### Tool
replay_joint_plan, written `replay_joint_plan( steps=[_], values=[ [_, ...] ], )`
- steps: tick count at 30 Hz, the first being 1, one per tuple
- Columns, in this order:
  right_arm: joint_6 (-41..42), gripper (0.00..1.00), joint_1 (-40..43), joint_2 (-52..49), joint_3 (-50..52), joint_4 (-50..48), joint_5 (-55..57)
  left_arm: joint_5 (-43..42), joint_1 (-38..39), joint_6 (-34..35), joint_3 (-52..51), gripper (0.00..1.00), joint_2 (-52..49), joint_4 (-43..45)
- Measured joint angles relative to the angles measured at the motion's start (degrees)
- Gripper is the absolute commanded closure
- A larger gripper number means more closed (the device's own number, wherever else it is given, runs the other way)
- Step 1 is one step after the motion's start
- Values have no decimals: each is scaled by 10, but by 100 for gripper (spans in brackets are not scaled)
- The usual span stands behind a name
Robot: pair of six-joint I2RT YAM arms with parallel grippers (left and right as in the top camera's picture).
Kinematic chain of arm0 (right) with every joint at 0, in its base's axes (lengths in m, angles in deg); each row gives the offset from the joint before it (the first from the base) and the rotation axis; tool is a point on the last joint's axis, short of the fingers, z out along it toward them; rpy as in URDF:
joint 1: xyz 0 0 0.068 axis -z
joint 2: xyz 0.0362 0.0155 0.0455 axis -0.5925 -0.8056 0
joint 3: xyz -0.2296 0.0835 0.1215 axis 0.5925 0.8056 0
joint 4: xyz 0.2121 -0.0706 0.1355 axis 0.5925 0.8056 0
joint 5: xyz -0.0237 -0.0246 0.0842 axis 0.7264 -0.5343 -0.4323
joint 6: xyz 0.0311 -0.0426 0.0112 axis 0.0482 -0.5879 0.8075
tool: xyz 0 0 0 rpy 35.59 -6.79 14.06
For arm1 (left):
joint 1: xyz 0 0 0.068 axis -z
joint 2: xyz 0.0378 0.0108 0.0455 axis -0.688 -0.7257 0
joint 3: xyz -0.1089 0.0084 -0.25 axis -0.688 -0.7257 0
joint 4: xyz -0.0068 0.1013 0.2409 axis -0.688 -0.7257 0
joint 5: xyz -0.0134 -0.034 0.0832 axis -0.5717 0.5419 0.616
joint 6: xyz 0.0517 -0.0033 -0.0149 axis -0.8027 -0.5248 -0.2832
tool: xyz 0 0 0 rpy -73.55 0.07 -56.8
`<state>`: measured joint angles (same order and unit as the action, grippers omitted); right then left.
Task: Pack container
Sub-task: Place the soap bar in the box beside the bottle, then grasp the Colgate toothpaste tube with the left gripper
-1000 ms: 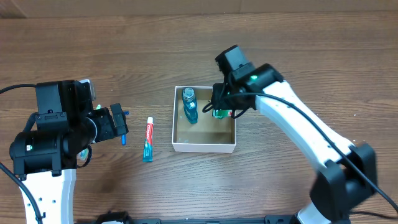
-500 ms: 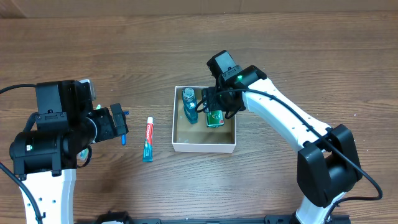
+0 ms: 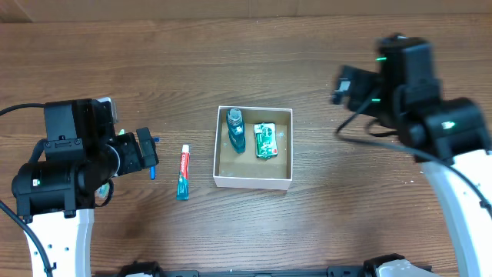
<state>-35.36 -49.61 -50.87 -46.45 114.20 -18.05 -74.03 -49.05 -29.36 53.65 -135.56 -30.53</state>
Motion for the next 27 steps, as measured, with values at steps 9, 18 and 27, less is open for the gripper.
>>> replay_joint_plan(
  steps=[9,18,27],
  values=[
    [-9,0,167,49,156,26,-44,13,156,-6,3,0,-54,7],
    [-20,0,167,47,240,-3,-70,26,178,16,6,0,-293,32],
    [-23,0,166,47,240,-4,-71,23,178,16,6,0,-437,59]
  ],
)
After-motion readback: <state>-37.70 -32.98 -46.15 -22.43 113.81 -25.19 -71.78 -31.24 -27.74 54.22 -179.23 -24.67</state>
